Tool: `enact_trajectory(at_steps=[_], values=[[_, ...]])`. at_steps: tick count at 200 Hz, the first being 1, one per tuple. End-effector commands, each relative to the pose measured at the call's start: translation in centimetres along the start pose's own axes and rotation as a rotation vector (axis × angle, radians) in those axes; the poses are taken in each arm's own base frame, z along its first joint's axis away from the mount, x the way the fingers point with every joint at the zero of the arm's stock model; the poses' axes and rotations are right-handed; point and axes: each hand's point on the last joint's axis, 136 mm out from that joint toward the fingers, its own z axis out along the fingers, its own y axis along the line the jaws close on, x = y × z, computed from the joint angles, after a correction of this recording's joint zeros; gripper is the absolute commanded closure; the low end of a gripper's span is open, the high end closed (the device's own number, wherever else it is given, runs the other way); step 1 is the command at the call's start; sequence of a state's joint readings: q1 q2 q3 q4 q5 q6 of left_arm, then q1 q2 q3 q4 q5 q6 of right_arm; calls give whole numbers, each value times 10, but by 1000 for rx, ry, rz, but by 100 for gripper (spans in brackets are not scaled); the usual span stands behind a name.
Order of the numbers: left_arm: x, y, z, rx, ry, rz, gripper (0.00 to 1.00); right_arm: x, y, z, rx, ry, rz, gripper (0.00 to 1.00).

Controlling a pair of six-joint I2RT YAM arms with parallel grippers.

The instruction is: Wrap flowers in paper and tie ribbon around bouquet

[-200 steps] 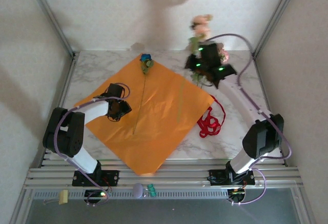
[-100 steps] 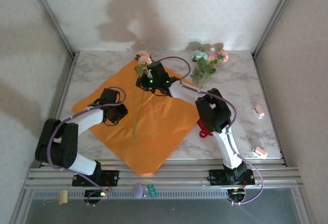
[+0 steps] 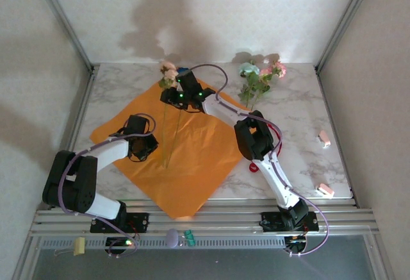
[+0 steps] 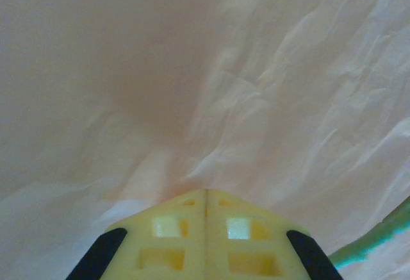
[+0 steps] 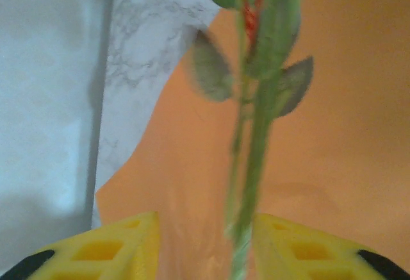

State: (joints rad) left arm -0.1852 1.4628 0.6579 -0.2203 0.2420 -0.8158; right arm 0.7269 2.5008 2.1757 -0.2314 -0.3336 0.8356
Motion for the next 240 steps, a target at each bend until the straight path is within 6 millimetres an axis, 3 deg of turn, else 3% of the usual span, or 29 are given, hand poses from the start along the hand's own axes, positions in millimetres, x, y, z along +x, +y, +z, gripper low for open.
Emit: enact_trajectory(at_steps=[1,16,38,54,74,92,108,142,167,212,240], values=[[-3,4,-3,-13,-13,3,100,-20,24,-47,67,-56,-111,49],[-3,4,-4,-16,-13,9,100,-42,31,-96,104,-156,-138,43],[-3,5,-4,-23,-12,16,100,-74,6,-174,193,-258,-129,42],[-3,4,-5,-18,-14,20,100,-86,-47,-224,289,-278,-80,45],[-4,4,-4,-17,-14,23,100,-87,-135,-282,444,-283,18,51],[-4,3,-3,-21,-10,32,100,-83,-202,-314,544,-254,110,53],[-6,3,-3,-31,-13,42,100,-80,-240,-317,615,-199,127,53],[-15,-4,-12,-41,-38,65,100,-86,-277,-293,680,-123,135,53],[-17,-3,-15,-57,-41,71,100,-90,-295,-276,698,-107,186,55],[-13,2,-12,-67,-33,59,100,-94,-305,-243,692,-67,194,55],[-15,1,-12,-70,-34,62,100,-90,-317,-240,743,-52,236,67]])
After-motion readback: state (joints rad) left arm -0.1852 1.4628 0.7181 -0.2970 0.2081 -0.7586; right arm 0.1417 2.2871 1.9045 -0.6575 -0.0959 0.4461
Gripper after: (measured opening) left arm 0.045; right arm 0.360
